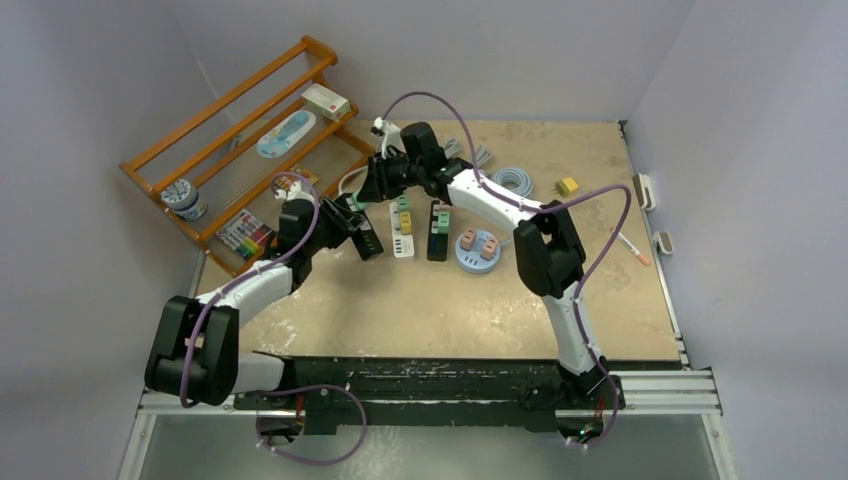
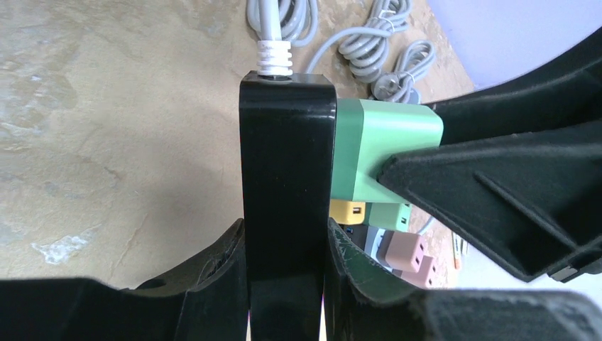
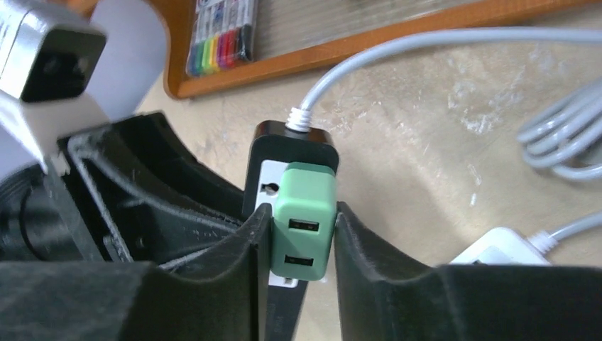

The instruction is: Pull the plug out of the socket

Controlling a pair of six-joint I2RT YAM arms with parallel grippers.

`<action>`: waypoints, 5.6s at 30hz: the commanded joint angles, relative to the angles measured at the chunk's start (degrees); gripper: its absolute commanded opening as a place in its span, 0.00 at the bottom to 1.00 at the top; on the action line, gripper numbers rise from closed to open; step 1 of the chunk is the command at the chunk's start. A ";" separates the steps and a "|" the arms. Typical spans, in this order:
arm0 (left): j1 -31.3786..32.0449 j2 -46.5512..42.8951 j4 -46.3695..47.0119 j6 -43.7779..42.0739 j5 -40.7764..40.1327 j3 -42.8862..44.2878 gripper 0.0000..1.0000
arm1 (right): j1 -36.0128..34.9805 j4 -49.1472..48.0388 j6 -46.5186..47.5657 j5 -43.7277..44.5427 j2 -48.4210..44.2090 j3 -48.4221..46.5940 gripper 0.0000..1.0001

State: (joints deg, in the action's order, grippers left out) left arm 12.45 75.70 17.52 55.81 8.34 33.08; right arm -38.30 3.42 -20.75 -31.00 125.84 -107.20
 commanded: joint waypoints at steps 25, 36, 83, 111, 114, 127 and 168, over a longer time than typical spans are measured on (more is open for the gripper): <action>-0.09 -1.20 -6.71 -1.61 -11.36 3.66 0.00 | 0.83 -5.45 8.00 11.81 -28.30 18.28 0.00; -0.14 -0.85 -7.94 -1.36 -12.98 3.90 0.00 | 17.28 -11.64 0.51 -1.80 -37.10 33.17 0.00; -0.23 5.44 -4.95 2.25 -8.65 4.37 0.00 | 53.03 -23.82 -22.53 -8.44 -52.71 82.34 0.00; -2.10 7.45 -15.51 -2.38 -6.91 10.82 0.36 | 69.77 -8.14 -11.92 -3.32 -38.72 73.04 0.49; -2.51 7.82 -19.13 -4.56 -8.54 12.31 0.39 | 69.77 -5.74 -10.55 3.11 -40.09 71.49 0.68; -2.63 7.09 -33.55 -13.37 -19.32 22.59 0.68 | 55.51 -1.45 -10.81 26.64 -54.74 63.56 0.92; -1.90 -18.60 -33.95 -34.35 7.32 40.11 0.84 | -0.54 -2.30 11.45 32.16 -25.73 26.40 0.96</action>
State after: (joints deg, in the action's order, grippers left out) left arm 10.26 56.64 -15.77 21.96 17.82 71.94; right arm -38.98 0.99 -9.98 1.96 99.81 -77.17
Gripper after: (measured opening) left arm 0.833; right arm 0.961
